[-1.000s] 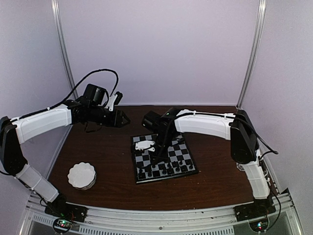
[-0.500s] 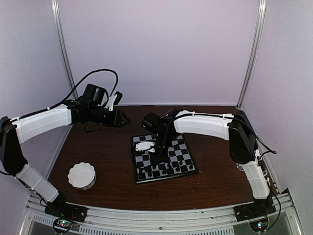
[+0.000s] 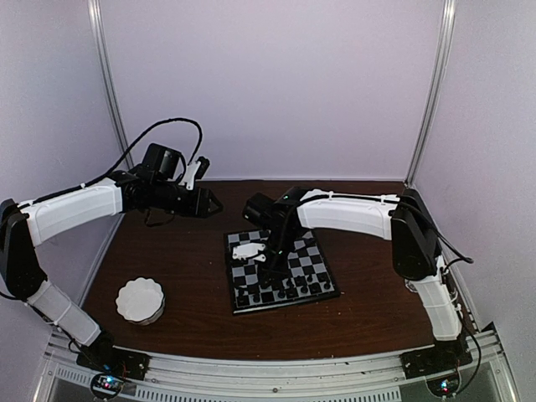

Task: Set up the chess pieces on the board
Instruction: Place the pawn at f7, then pick up the bishop from the chessboard.

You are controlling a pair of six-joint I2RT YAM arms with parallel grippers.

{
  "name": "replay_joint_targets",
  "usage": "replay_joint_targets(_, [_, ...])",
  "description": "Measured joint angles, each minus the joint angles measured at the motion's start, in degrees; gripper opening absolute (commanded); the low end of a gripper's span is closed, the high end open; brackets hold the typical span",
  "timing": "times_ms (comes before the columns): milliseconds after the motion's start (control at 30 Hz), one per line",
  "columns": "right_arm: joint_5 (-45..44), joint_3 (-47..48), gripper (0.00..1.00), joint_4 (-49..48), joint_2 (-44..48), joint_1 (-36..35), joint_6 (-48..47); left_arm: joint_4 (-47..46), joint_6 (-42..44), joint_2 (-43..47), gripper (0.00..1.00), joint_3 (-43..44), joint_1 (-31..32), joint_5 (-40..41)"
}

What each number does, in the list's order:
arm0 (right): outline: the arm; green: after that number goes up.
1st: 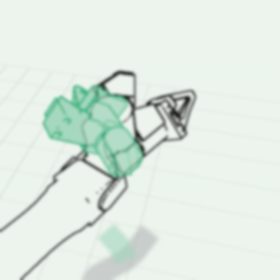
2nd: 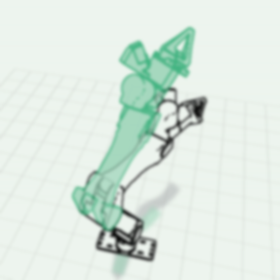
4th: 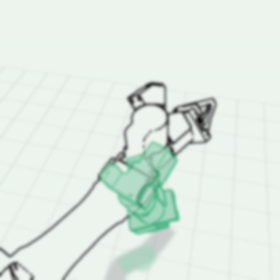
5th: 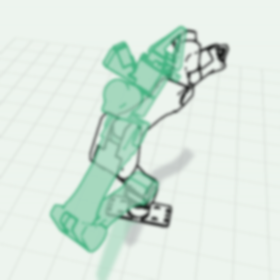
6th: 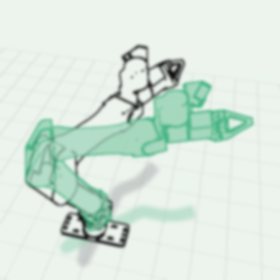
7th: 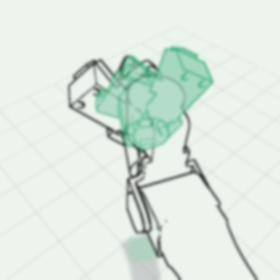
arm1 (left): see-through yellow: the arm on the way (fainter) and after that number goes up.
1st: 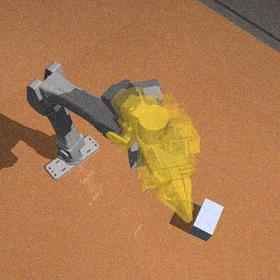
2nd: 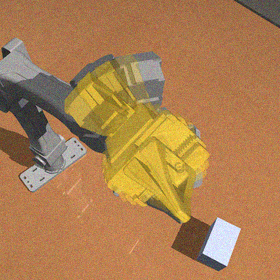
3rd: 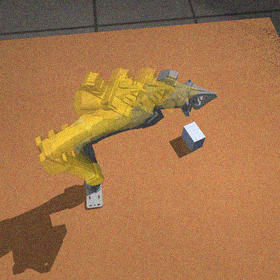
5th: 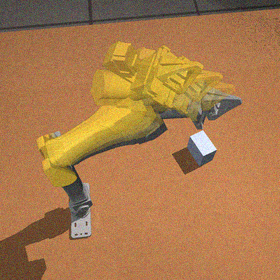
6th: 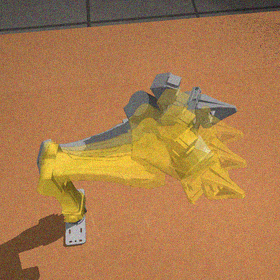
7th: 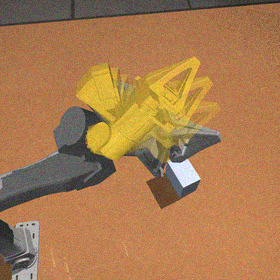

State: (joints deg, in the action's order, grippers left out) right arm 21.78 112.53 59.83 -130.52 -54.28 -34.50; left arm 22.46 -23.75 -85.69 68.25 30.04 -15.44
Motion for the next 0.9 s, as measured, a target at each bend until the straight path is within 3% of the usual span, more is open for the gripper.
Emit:
replay_joint_targets(200, [-0.1,1.1,0.35,0.8,0.1,0.6,0.0,0.0,0.0,0.0,0.49,0.0,0.0,0.0])
replay_joint_targets(533, [-2.8,4.9,0.59,0.2,0.5,8.9,-6.7,0.0,0.0,0.0,0.49,0.0,0.0,-0.2])
replay_joint_targets(900, [-6.8,10.9,0.63,-0.7,-2.4,11.3,-16.6,-0.1,0.0,0.0,0.49,0.0,0.0,-0.5])
